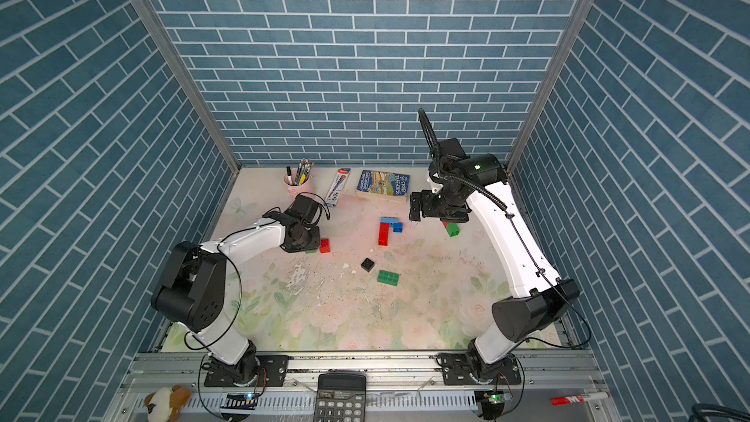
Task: Assemble the letter r with lego
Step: Assemble the lego brick with the lego brick.
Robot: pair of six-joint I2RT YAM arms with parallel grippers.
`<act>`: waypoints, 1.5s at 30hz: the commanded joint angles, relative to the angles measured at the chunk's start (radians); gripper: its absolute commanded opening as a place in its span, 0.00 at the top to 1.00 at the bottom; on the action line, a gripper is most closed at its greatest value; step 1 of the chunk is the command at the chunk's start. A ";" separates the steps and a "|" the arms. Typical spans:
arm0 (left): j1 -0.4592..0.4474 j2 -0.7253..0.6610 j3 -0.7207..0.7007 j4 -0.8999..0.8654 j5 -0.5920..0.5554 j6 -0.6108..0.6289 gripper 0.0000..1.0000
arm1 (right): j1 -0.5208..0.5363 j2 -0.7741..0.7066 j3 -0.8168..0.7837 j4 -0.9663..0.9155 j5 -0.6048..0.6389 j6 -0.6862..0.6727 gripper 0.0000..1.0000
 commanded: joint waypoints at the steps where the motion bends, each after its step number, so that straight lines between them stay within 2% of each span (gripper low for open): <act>1: -0.004 -0.057 0.045 -0.118 -0.062 -0.030 0.86 | -0.004 -0.013 -0.006 -0.020 0.002 -0.028 0.03; 6: -0.029 -0.135 0.054 -0.097 -0.001 -0.062 0.86 | -0.006 -0.026 -0.031 0.001 -0.006 -0.029 0.03; 13: -0.106 -0.099 0.095 -0.101 -0.008 -0.130 0.86 | -0.007 -0.047 -0.081 0.036 -0.039 -0.029 0.02; 18: -0.150 -0.051 0.127 -0.122 -0.054 -0.172 0.86 | -0.008 -0.070 -0.130 0.104 -0.181 -0.032 0.02; 24: -0.157 -0.036 0.111 -0.101 -0.080 -0.184 0.86 | -0.008 -0.093 -0.185 0.193 -0.338 -0.056 0.01; 45: -0.155 0.076 0.157 -0.061 -0.105 -0.114 0.86 | -0.010 -0.057 -0.166 0.170 -0.289 -0.098 0.02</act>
